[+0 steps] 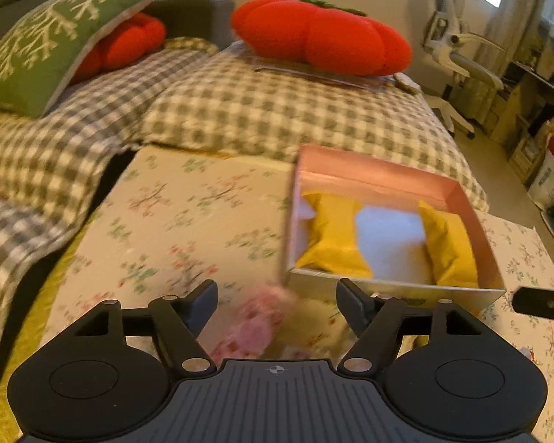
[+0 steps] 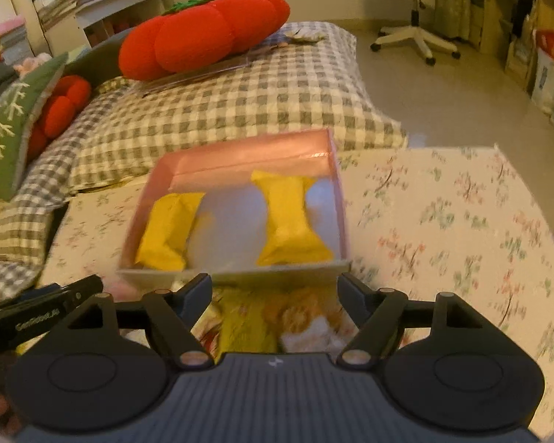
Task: Organize snacks
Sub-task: 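Grasp pink candy bag with left gripper while right gripper grasps cookie pack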
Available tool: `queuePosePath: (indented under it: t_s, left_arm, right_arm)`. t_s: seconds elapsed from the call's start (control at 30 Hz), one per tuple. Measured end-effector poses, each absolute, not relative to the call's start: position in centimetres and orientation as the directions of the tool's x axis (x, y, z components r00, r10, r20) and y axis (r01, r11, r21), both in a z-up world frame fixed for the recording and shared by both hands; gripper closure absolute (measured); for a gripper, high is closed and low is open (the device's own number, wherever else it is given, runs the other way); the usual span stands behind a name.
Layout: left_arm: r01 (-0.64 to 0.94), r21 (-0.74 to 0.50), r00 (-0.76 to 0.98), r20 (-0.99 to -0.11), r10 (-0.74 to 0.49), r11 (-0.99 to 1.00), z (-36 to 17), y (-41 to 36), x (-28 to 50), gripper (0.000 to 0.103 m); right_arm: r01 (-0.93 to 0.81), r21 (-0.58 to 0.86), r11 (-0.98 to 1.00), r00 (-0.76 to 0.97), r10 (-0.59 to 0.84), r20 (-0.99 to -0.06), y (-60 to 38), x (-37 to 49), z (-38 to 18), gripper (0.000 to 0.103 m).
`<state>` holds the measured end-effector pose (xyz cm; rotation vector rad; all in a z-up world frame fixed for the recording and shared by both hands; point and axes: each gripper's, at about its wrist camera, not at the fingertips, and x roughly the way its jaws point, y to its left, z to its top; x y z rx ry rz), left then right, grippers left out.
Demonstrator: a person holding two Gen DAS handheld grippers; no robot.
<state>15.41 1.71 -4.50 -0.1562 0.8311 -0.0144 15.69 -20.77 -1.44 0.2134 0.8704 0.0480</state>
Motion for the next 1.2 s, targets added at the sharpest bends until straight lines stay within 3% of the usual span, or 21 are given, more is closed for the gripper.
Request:
queuePosePath:
  t_s: [0.2, 0.4, 0.67, 0.87, 1.0, 1.07, 1.2]
  left_arm:
    - [-0.102, -0.136, 0.667, -0.744, -0.033, 0.985, -5.3, 4.0, 15.1, 0.031]
    - [-0.040, -0.103, 0.631, -0.774, -0.055, 0.994, -7.5, 3.2, 15.7, 0.031]
    - [0.033, -0.004, 0.598, -0.801, -0.023, 0.999, -9.8, 1.1, 17.3, 0.031]
    - [0.063, 0.035, 0.582, -0.813, -0.008, 0.997, -11.3, 0.0, 18.5, 0.032]
    - [0.065, 0.027, 0.576, -0.817, -0.015, 0.998, -11.7, 0.0, 18.7, 0.044]
    - [0.073, 0.032, 0.584, -0.811, -0.017, 0.997, -11.6, 0.1, 18.6, 0.056]
    - [0.073, 0.036, 0.595, -0.804, -0.014, 0.997, -11.5, 0.2, 18.5, 0.070]
  right_arm:
    - [0.004, 0.249, 0.969, 0.602, 0.197, -0.774, -18.6, 14.9, -2.5, 0.030]
    - [0.023, 0.277, 0.960, 0.560, 0.218, -0.799, -18.4, 15.6, -3.9, 0.032]
    - [0.123, 0.130, 0.984, 0.583, 0.034, -0.812, -20.2, 15.9, -4.5, 0.032]
    - [0.143, 0.094, 0.985, 0.552, 0.000, -0.834, -21.3, 16.7, -6.0, 0.032]
    - [0.114, 0.085, 0.990, 0.516, 0.014, -0.856, -21.2, 17.8, -7.7, 0.043]
    - [0.107, 0.086, 0.991, 0.492, 0.022, -0.870, -21.3, 18.3, -8.7, 0.050]
    - [0.094, 0.073, 0.993, 0.483, 0.018, -0.875, -21.1, 18.6, -9.5, 0.061]
